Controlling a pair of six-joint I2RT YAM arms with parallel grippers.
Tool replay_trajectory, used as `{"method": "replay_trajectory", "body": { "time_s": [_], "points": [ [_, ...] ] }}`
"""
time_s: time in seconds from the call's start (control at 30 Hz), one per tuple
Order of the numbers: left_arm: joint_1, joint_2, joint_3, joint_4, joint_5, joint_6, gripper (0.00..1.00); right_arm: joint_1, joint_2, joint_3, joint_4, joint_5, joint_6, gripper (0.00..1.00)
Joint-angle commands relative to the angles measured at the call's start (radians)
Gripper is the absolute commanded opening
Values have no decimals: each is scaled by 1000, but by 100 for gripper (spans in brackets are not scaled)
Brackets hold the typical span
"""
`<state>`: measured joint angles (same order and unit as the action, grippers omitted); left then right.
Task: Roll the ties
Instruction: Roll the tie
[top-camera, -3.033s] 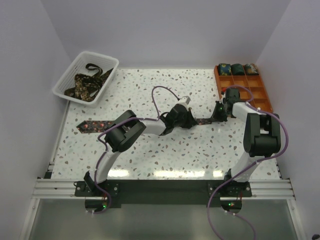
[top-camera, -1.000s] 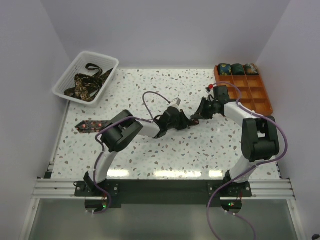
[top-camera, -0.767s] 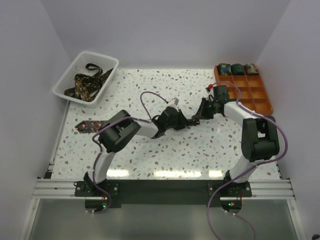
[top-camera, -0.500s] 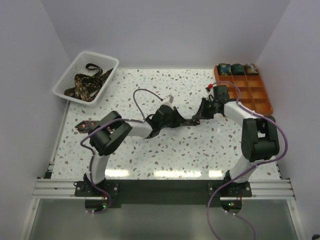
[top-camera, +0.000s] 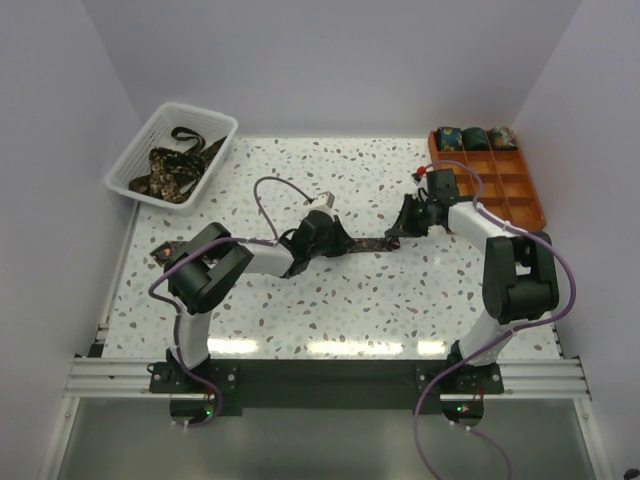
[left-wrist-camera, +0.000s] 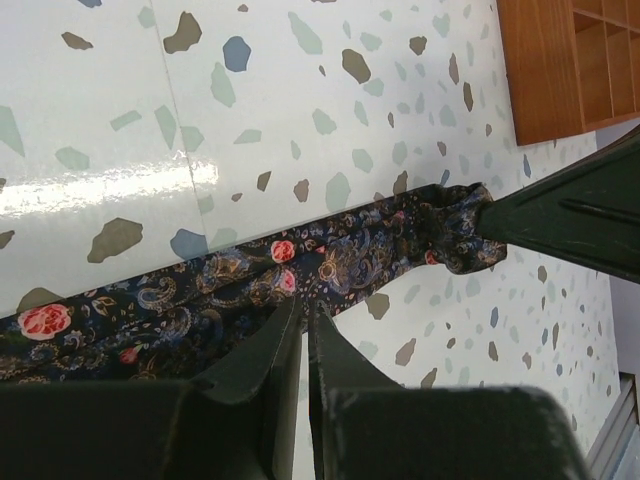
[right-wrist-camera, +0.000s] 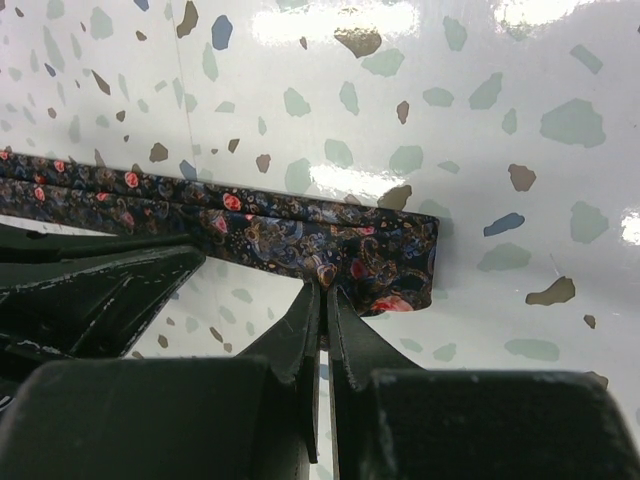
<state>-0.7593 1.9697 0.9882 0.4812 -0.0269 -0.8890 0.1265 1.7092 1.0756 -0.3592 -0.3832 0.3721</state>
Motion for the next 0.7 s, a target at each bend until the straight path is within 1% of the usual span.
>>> {"method": "replay_trajectory", "body": {
  "time_s": [0.0, 0.67],
  "points": [
    [0, -22, -5, 11, -11, 39, 12, 4, -13, 43, -12, 20, -19, 0],
    [-9, 52, 47, 51, 7, -13, 10, 7, -17, 43, -3, 21, -1, 0]
  ]
}}
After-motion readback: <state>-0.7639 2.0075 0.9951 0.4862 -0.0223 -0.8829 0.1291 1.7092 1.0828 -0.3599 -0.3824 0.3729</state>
